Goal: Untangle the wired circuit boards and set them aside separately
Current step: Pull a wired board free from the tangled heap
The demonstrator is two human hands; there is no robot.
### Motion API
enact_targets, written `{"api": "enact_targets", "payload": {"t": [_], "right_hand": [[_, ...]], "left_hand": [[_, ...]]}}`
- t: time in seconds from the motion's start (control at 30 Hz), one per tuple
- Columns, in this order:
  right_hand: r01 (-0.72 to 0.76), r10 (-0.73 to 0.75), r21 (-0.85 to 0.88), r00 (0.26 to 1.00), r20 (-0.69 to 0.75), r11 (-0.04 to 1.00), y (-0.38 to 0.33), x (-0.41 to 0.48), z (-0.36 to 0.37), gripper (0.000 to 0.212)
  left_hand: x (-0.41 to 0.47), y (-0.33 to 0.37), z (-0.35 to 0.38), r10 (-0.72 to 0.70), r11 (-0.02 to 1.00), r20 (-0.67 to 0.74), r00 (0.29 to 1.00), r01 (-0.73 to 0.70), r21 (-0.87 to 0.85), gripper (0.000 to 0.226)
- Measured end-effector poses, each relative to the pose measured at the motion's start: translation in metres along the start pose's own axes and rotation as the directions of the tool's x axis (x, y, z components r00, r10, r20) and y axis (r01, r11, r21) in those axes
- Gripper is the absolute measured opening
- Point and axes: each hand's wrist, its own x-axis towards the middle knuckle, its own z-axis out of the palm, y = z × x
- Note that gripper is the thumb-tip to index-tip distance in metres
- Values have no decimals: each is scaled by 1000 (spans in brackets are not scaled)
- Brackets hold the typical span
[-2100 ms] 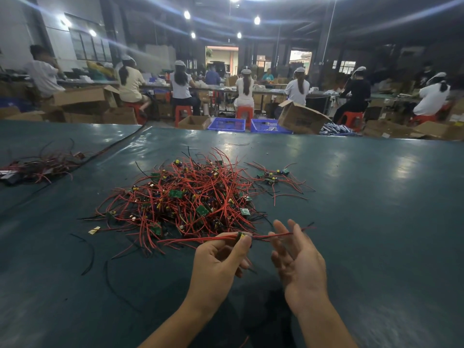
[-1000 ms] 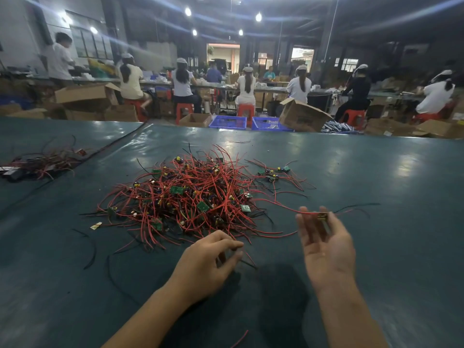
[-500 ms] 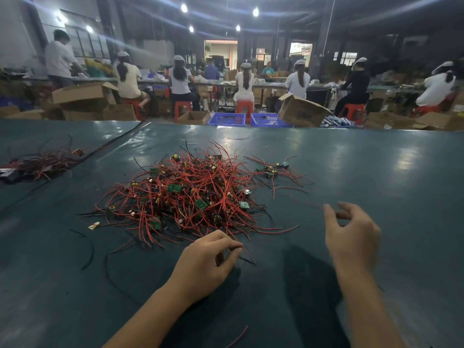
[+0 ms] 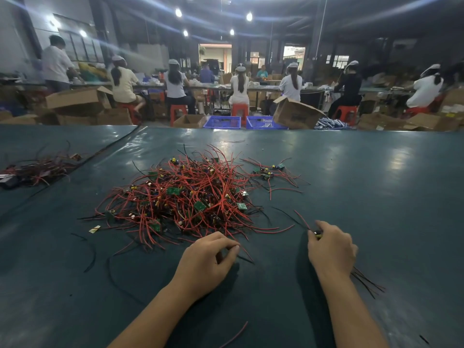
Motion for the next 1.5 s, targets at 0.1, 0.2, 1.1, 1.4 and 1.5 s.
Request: {"api": "enact_targets", "payload": {"t": [0.1,0.2,1.1,1.4,1.5], "right_hand": [[62,-63,-27,998,-31,998,-6,-3,1,40],[187,-186,18,982,-34,982,-18,-11,2,39],[404,-434,627,894,-115,666,-69,-88,0,10],[-247,-311,854,855,414,457,-77,-96,-2,21],[-356,-232,842,851,471,404,-79,-95,0,15]], "left_hand": [[3,0,2,31,996,-85,996,-23,92,12],[10,-8,1,41,971,-277,960,27,239,21],[18,-8,-25,23,948,-376,926,100,303,21],[0,12,-13,177,980,-336,925,-198,-29,22],[-1,12,-11,196,974,-311,930,-221,-49,27]]}}
